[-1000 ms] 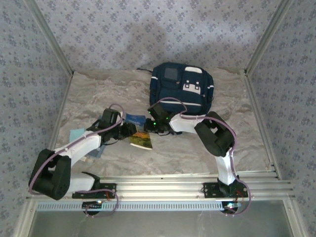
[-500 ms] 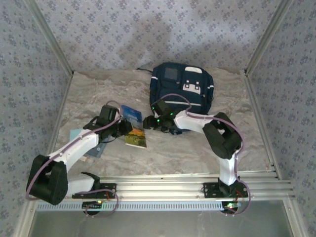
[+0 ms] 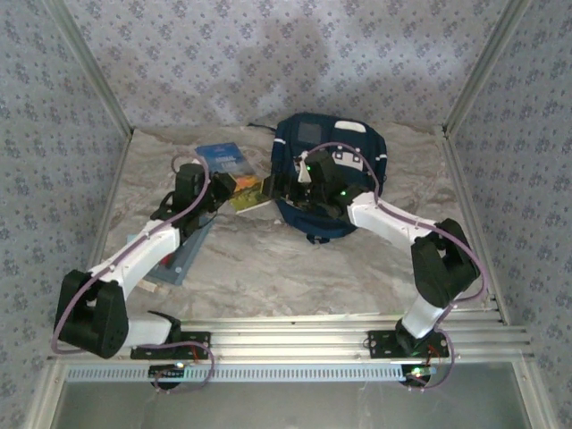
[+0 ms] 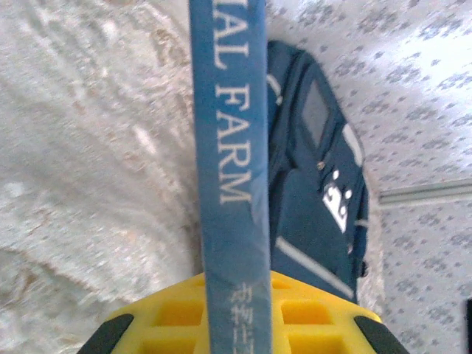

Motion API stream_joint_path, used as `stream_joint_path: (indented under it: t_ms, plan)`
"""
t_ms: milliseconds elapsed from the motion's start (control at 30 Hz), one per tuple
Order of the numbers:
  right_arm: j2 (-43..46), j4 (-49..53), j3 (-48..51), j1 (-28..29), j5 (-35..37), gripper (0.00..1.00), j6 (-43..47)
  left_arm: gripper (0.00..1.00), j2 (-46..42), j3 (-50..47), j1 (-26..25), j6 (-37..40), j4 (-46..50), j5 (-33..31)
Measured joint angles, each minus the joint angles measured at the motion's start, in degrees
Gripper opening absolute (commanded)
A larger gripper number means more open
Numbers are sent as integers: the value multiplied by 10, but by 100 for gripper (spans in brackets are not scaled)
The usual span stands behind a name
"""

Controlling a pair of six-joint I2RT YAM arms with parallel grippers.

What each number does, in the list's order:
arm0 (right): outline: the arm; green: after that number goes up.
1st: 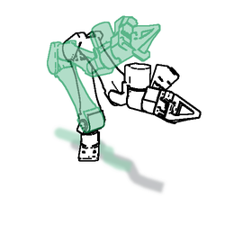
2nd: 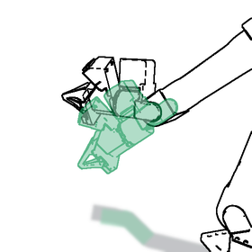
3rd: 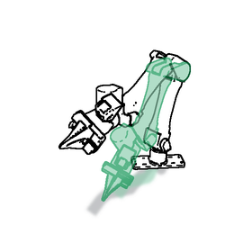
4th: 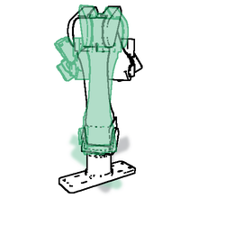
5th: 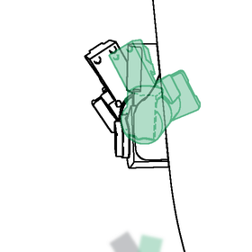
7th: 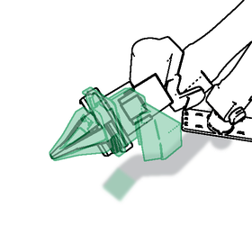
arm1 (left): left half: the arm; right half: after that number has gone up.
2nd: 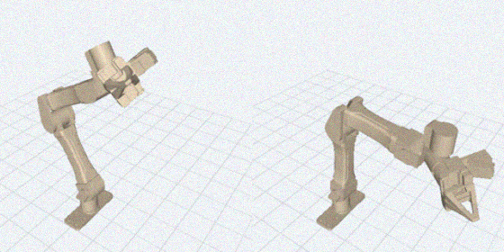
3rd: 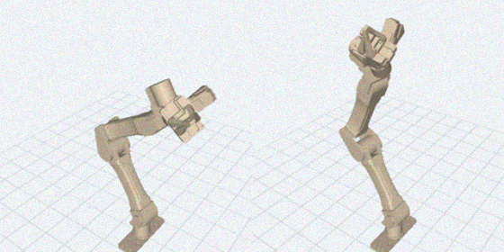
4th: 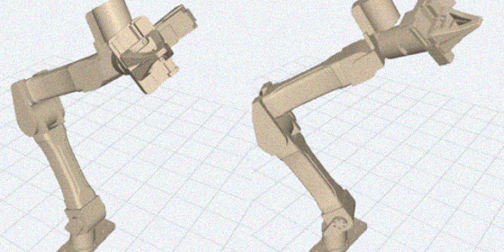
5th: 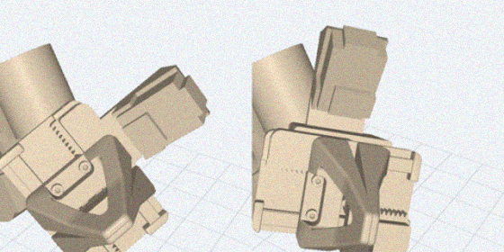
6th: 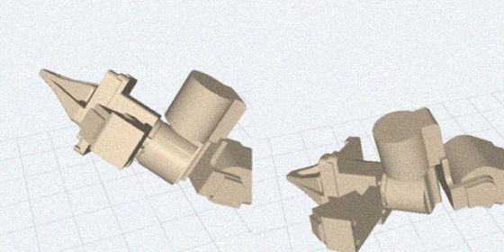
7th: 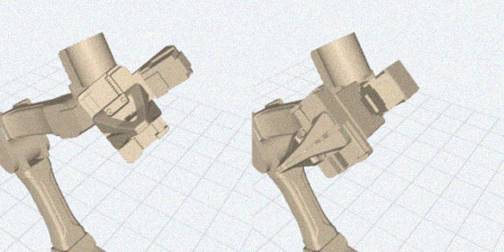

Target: Pack the student bag

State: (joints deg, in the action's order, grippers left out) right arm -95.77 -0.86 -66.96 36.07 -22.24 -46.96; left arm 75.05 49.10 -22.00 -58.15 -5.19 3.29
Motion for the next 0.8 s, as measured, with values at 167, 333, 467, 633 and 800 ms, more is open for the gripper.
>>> stream_joint_path:
  t_ms: [167, 333, 467, 633, 800]
  plan:
    - [-1, -119, 76, 2, -22, 100, -87, 0, 8, 0, -40, -42, -88, -53]
    - [-16, -251, 106, 0, -17, 100, -177, 0, 18, -2, -61, -66, -159, -110]
    - [-24, -342, 138, -1, -4, 100, -228, 0, 30, -2, -71, -82, -187, -132]
    - [-25, -397, 155, -3, 14, 100, -257, 0, 42, -2, -75, -106, -214, -139]
    - [-25, -433, 165, -6, 21, 100, -272, 0, 45, -9, -77, -125, -235, -148]
